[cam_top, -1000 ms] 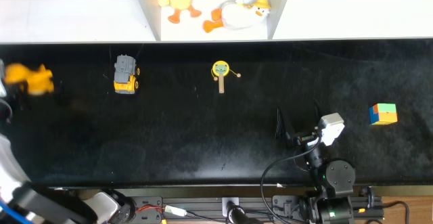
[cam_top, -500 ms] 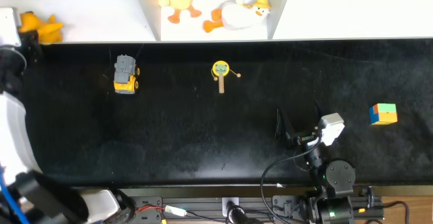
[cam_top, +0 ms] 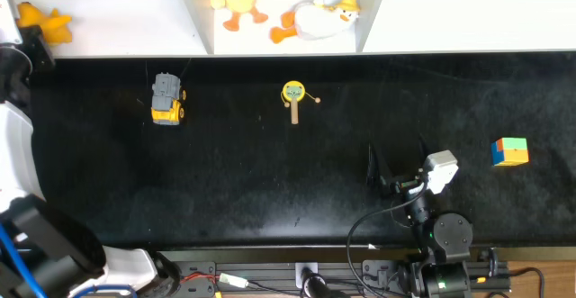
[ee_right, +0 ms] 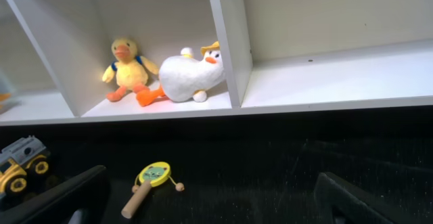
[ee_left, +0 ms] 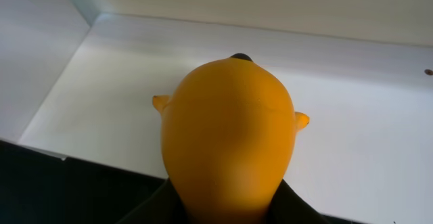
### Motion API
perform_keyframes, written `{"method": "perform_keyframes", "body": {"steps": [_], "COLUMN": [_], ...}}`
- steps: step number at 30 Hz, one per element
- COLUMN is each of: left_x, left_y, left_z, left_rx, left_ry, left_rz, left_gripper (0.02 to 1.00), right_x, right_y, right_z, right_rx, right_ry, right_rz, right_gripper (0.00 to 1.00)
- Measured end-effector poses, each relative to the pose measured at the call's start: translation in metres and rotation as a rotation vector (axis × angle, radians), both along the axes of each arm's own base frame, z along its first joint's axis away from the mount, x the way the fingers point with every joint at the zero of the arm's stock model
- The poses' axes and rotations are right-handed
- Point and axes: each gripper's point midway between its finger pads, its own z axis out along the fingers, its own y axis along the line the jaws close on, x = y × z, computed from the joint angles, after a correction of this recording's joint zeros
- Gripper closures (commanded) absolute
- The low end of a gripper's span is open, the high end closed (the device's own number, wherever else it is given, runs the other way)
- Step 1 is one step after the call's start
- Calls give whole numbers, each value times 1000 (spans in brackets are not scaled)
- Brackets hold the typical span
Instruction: Store Toys
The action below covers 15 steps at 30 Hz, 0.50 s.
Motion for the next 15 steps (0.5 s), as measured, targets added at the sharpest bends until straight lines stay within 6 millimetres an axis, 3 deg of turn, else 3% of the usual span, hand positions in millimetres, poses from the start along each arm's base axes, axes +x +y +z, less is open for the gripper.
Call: {"method": "perform_keyframes", "body": {"steps": [4,9,15], "left_x": [6,8,11], "left_y": [0,0,1], "left_z": [-12,-12,-10], "left_rx": [-27,-31,-25], "left_ry": [7,-2,-16], "left_rz": [-10,-16,-15], "left_gripper": [752,750,649], "right_x": [0,0,0], "right_y": [0,0,0], "right_z": [0,0,0], "right_rx": [-1,0,-1], "right_ry": [-1,0,-1], "right_rz": [0,0,0], "right_gripper": [5,7,5]}}
